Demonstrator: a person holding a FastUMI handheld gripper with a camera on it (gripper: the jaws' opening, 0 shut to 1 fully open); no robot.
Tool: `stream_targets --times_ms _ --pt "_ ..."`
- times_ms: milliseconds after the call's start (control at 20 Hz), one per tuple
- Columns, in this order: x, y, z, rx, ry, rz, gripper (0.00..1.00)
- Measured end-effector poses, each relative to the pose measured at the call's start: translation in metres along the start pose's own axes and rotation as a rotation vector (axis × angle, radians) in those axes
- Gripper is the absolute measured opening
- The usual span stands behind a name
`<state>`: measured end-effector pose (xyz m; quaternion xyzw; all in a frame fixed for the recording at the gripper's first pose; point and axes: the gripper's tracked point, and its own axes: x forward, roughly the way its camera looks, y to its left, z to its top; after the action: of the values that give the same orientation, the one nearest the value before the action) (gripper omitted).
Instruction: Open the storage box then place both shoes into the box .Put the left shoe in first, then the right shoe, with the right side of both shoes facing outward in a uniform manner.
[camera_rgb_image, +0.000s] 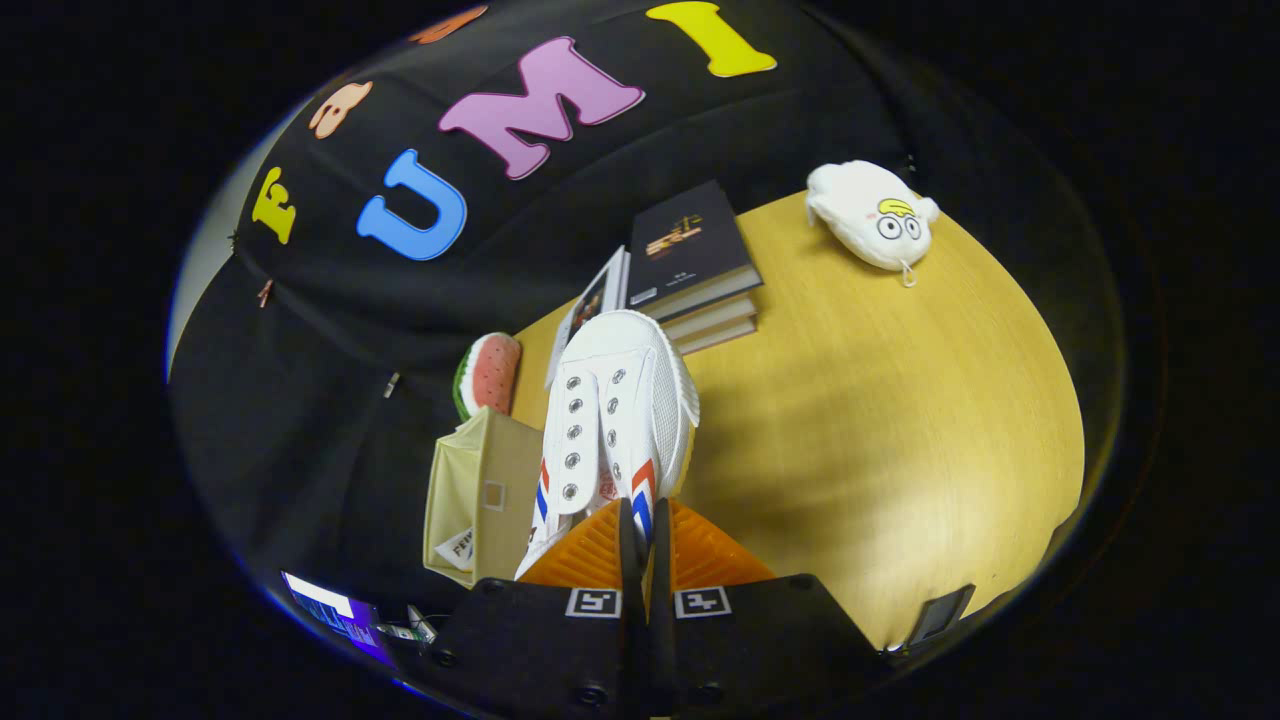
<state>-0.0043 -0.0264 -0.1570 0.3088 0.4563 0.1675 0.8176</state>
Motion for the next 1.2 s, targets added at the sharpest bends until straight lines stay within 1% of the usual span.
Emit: stream_targets --times_ms 100,200,400,500,650,800,950,1200 --pt "0.005 0.041 -0.001 -0.027 0.009 0.042 0.05" --pt "0.018 0.079 -0.008 -0.067 0.022 0.065 0.05" --pt "0.052 0.141 -0.033 -0.080 0.068 0.097 0.05" --pt "0.070 0.164 -0.050 -0.083 0.103 0.097 0.05" --pt "0.098 0.184 -0.076 -0.080 0.154 0.063 0.05" --pt "0.116 0.193 -0.094 -0.068 0.181 0.022 0.05" --pt "0.132 0.194 -0.107 -0.045 0.206 -0.032 0.05" --pt "0.151 0.185 -0.123 -0.041 0.228 -0.134 0.05"
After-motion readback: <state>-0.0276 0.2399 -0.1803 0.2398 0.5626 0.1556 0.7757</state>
